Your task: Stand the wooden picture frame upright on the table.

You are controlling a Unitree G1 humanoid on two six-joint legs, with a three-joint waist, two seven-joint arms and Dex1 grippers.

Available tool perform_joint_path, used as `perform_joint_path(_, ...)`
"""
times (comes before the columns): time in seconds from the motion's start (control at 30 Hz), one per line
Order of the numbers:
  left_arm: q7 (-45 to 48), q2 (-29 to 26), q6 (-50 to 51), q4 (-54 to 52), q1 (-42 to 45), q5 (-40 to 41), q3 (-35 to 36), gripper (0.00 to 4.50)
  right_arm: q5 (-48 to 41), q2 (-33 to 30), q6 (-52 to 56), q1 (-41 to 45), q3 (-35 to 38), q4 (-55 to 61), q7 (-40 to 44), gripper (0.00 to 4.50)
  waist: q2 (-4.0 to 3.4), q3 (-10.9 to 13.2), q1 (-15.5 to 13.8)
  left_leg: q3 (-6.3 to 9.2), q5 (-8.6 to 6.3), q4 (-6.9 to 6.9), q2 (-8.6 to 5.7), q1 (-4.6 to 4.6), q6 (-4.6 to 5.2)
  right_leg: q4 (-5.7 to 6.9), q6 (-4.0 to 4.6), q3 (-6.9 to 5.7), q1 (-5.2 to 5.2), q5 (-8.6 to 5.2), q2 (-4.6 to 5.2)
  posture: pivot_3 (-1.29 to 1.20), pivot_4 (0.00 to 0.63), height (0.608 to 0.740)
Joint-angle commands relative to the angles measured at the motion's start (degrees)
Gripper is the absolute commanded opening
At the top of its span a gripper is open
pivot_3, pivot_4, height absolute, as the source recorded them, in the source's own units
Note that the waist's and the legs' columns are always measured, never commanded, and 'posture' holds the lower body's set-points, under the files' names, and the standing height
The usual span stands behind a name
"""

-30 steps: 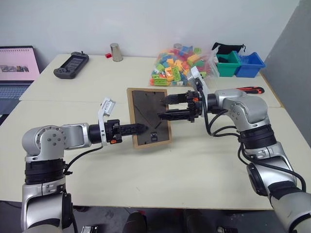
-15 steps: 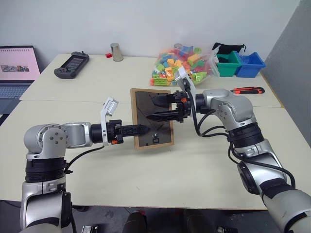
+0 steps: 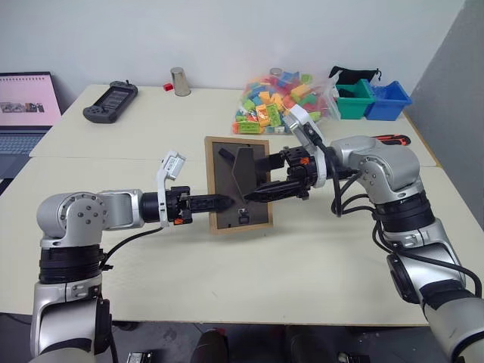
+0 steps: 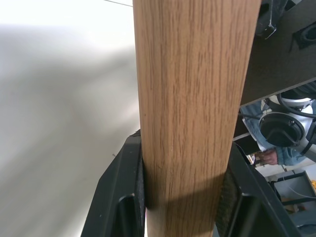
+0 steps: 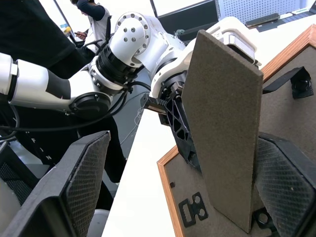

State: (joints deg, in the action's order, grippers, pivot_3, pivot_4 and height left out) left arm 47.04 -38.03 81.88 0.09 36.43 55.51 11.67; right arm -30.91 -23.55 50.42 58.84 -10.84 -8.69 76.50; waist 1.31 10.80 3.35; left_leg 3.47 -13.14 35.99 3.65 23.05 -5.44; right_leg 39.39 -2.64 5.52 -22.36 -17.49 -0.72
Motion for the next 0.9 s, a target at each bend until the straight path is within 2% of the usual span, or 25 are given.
perform_joint_path(0.03,1.45,-0.35,-1.59,-1.58,1.98,1.41,0.87,1.29,-0.64,-0.51,-1.06,0.02,0.53,0.65,0.36,4.43,0.00,0.00,0.00,0.00,0.00,0.00,0.00,0.00,0.00,0.00,0.00,0.00,0.00,0.00,0.00,0.00,0.150,0.740)
perform_joint_path(0.5,2.22,-0.76,-2.29,-0.89,2.40,0.59,0.23,1.29,-4.01,-3.78,1.77,-1.29,0.49,4.15,3.45,4.43,0.00,0.00,-0.01,0.00,0.00,0.00,0.00,0.00,0.00,0.00,0.00,0.00,0.00,0.00,0.00,0.00,0.150,0.740)
perform_joint_path(0.77,2.33,-0.82,-3.11,-0.64,2.22,0.35,-0.10,1.29,-3.83,-4.47,1.74,-1.46,0.29,3.97,4.09,4.43,0.01,0.00,-0.01,0.00,0.00,0.00,0.00,0.00,0.00,0.00,0.00,0.00,0.00,0.00,0.00,0.00,0.150,0.740)
perform_joint_path(0.9,2.16,-0.72,-2.77,-1.14,2.08,0.94,0.29,1.29,-0.45,-4.09,-2.28,-1.38,-0.03,1.33,2.08,4.43,0.01,0.00,-0.01,0.00,0.00,0.00,0.00,0.00,0.00,-0.01,0.00,0.00,0.00,0.00,0.00,0.00,0.150,0.740)
